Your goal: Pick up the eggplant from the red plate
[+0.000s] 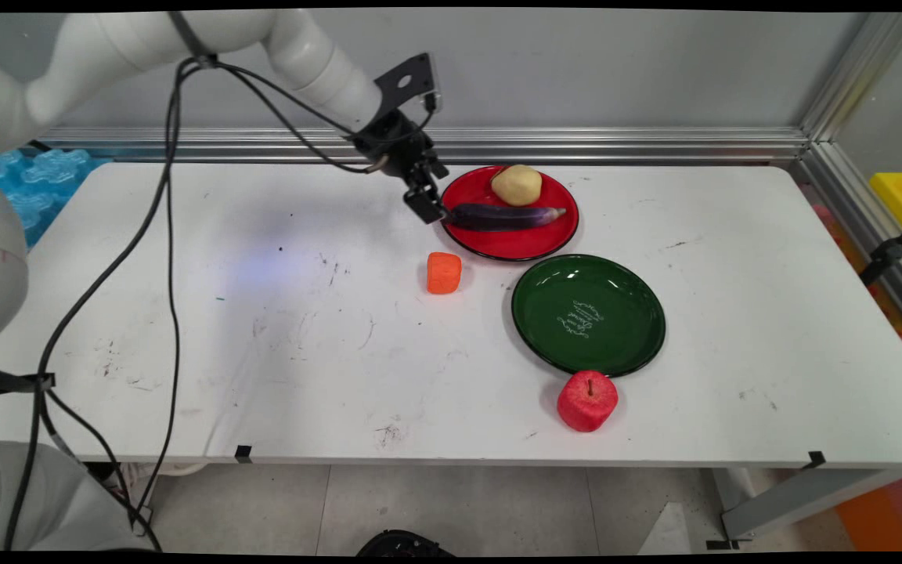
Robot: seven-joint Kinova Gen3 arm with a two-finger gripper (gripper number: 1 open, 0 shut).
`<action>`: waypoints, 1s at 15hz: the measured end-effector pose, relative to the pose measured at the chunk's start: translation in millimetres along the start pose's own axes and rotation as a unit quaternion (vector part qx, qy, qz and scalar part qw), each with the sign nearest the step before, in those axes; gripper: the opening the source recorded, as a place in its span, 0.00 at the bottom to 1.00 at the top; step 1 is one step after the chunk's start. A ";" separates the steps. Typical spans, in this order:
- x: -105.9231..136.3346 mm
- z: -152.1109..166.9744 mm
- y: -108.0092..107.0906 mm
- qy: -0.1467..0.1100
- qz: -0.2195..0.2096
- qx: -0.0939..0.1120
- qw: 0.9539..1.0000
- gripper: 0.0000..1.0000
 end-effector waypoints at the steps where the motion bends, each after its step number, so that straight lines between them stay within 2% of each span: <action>1: 2.3 7.2 -5.6 0.004 0.000 0.001 1.000 1.00; 6: 9.5 42.3 -31.5 0.018 0.002 0.005 1.000 1.00; 15: 7.8 83.7 -48.0 0.021 0.011 -0.004 1.000 1.00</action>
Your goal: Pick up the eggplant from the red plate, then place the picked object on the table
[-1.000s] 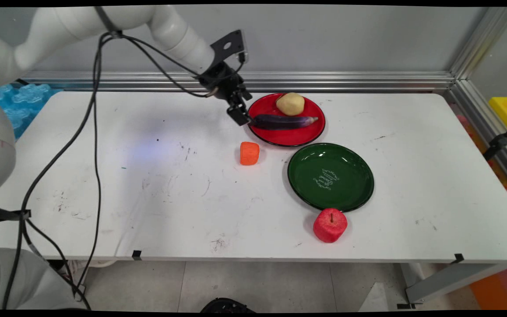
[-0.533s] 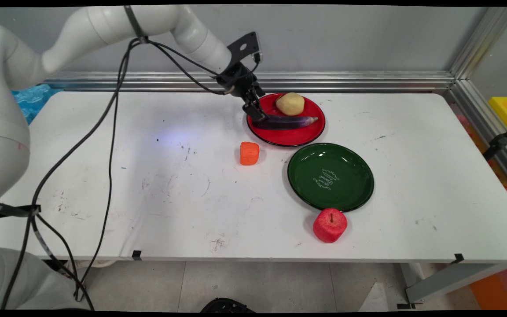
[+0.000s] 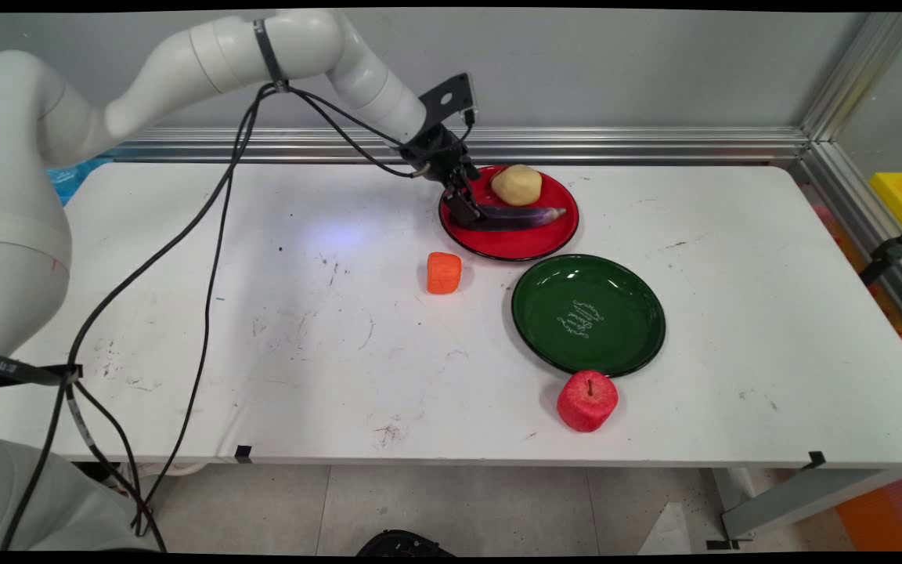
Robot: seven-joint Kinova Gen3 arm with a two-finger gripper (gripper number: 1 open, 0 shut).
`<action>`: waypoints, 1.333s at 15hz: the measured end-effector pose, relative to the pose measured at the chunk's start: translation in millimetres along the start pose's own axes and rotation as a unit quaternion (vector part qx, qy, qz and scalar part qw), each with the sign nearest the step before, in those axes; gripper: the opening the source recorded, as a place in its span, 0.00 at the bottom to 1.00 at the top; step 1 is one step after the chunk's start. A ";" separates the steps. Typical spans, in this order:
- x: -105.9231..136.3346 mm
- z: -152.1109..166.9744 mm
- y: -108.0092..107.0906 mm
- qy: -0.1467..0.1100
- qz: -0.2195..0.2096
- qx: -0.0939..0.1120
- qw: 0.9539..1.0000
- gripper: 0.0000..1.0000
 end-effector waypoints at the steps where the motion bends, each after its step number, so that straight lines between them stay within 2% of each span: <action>1: -0.5 4.6 -0.6 0.001 0.000 -0.002 1.000 1.00; 9: -3.4 28.5 -1.0 0.005 0.002 -0.013 1.000 1.00; 10: -4.0 30.9 -0.9 0.005 0.002 -0.014 1.000 0.00; 20: -3.4 42.5 2.9 0.009 0.002 -0.024 1.000 0.00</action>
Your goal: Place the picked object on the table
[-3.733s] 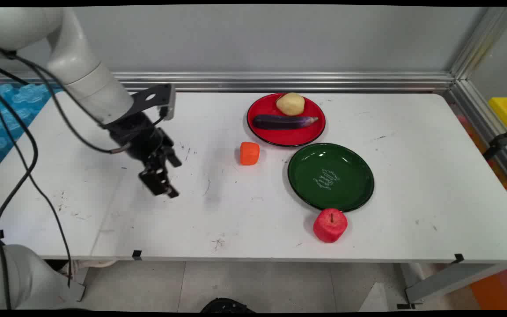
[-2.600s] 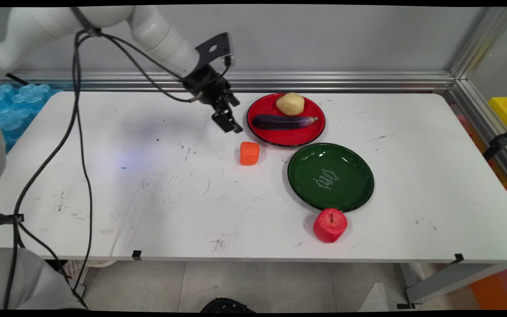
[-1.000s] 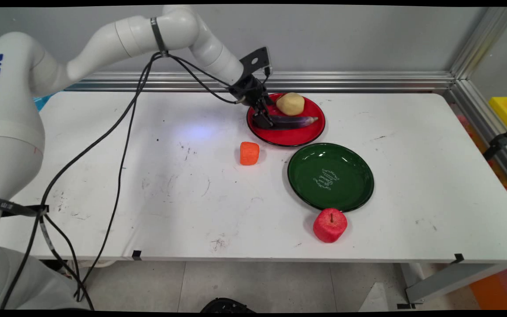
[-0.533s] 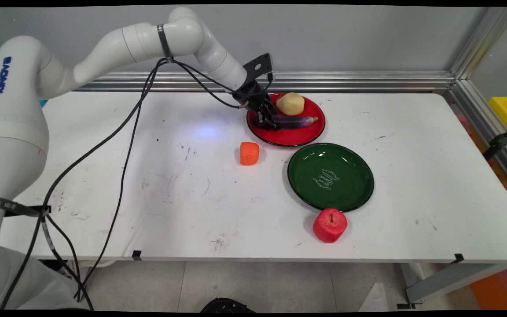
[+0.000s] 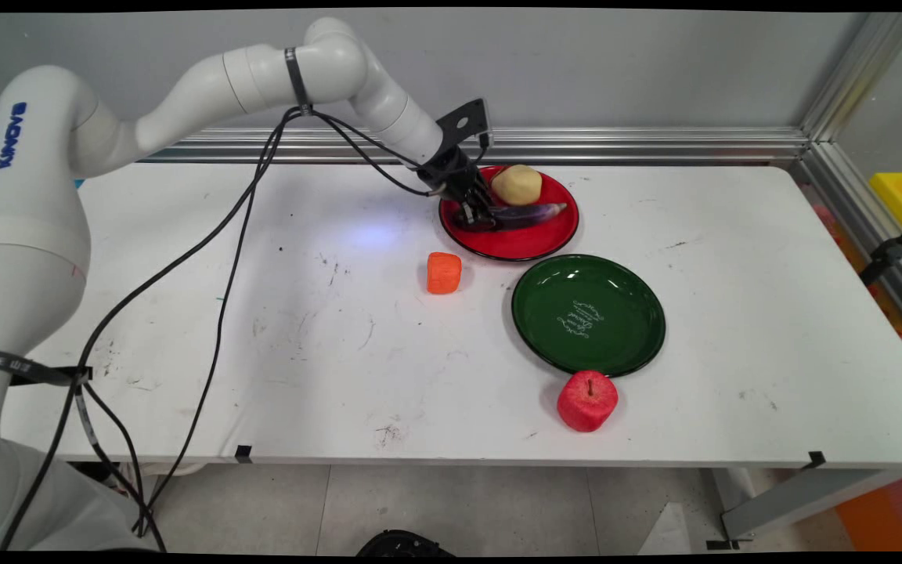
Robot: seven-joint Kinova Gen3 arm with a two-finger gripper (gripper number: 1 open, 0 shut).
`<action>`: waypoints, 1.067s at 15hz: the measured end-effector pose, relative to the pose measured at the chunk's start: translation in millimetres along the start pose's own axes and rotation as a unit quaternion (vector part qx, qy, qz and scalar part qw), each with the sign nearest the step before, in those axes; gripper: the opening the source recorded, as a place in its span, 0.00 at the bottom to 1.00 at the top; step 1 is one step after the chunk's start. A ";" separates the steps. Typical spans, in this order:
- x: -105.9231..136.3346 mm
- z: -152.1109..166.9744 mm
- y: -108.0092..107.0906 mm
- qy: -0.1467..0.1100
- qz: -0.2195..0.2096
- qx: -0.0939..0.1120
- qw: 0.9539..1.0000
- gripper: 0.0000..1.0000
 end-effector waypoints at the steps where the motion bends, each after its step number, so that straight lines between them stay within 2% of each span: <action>1: 1.8 -1.4 1.1 0.001 0.000 -0.001 1.000 0.00; 10: 26.8 -33.6 19.1 0.017 -0.015 -0.002 1.000 0.00; 16: 27.6 -74.5 62.6 0.012 -0.031 -0.015 0.999 0.00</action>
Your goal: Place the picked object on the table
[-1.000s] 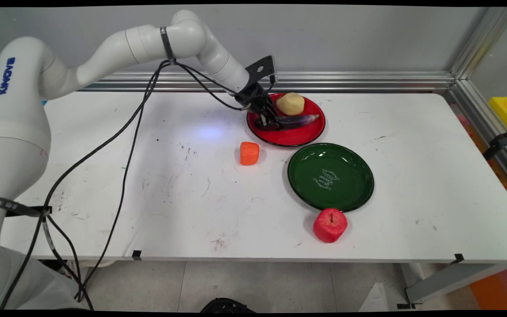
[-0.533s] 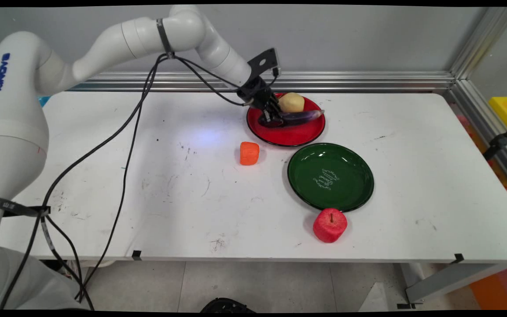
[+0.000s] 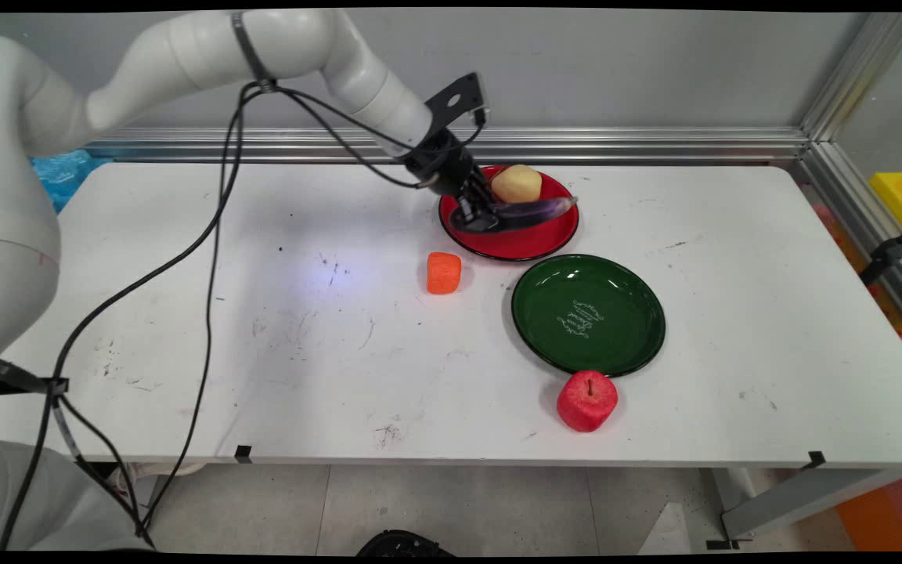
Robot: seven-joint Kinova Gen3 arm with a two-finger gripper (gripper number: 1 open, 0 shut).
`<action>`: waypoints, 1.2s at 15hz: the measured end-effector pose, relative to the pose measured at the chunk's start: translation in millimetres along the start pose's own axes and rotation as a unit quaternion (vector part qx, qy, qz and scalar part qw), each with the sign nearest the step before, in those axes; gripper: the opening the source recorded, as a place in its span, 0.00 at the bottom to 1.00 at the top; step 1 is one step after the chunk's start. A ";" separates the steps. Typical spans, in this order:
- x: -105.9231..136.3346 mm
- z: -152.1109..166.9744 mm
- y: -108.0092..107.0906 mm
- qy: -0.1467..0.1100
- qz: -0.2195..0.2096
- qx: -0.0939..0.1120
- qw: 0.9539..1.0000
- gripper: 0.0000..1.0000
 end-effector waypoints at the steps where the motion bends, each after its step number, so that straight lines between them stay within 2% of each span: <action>1: -2.2 -4.2 6.4 -0.002 0.000 -0.003 1.000 0.00; 7: -38.1 -39.4 60.4 -0.031 -0.008 -0.020 0.999 0.00; 18: -81.9 -58.0 104.7 -0.052 -0.020 -0.038 0.998 0.00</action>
